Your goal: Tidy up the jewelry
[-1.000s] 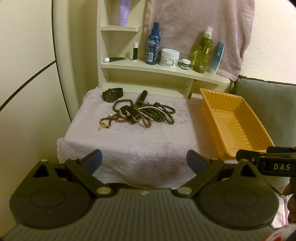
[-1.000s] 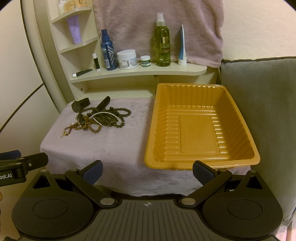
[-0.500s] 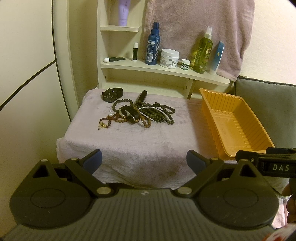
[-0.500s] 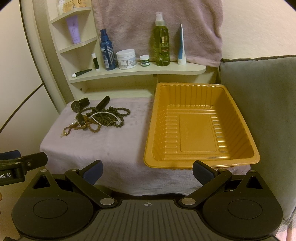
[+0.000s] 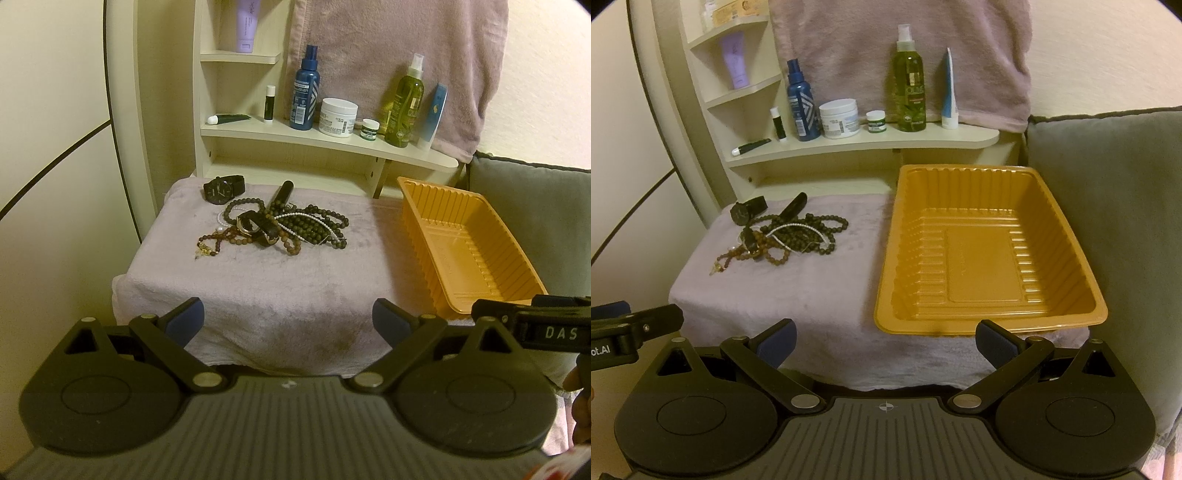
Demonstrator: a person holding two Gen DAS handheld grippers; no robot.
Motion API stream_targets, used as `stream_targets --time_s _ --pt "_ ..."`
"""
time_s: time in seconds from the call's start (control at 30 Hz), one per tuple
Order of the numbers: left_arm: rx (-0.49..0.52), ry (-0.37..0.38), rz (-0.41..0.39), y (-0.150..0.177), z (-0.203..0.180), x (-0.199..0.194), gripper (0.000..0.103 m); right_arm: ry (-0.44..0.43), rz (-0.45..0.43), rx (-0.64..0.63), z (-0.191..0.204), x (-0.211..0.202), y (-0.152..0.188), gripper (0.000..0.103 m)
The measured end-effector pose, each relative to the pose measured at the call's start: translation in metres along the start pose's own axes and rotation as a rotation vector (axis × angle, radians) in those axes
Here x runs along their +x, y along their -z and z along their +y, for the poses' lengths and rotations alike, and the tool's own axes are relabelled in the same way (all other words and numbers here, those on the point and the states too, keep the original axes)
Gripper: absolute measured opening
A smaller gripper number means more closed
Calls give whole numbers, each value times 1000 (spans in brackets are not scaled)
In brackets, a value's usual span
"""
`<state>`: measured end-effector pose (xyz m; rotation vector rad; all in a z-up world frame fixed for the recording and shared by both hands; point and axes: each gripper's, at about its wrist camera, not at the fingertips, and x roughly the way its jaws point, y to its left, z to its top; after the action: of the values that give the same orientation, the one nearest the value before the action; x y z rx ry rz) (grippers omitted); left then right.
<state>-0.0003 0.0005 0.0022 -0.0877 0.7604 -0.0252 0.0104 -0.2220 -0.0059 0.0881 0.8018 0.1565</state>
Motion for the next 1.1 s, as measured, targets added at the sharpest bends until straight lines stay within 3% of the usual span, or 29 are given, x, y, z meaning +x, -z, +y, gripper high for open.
stream_targets --time_s 0.43,0.83,1.1 --pt "-24 38 9 -4 5 17 97 99 -43 76 -54 0 -4 102" --pt "-24 75 -14 -17 3 51 97 218 -107 44 -118 12 4 101" --pt "24 76 -16 -23 -15 74 97 198 -99 95 -167 34 1 64"
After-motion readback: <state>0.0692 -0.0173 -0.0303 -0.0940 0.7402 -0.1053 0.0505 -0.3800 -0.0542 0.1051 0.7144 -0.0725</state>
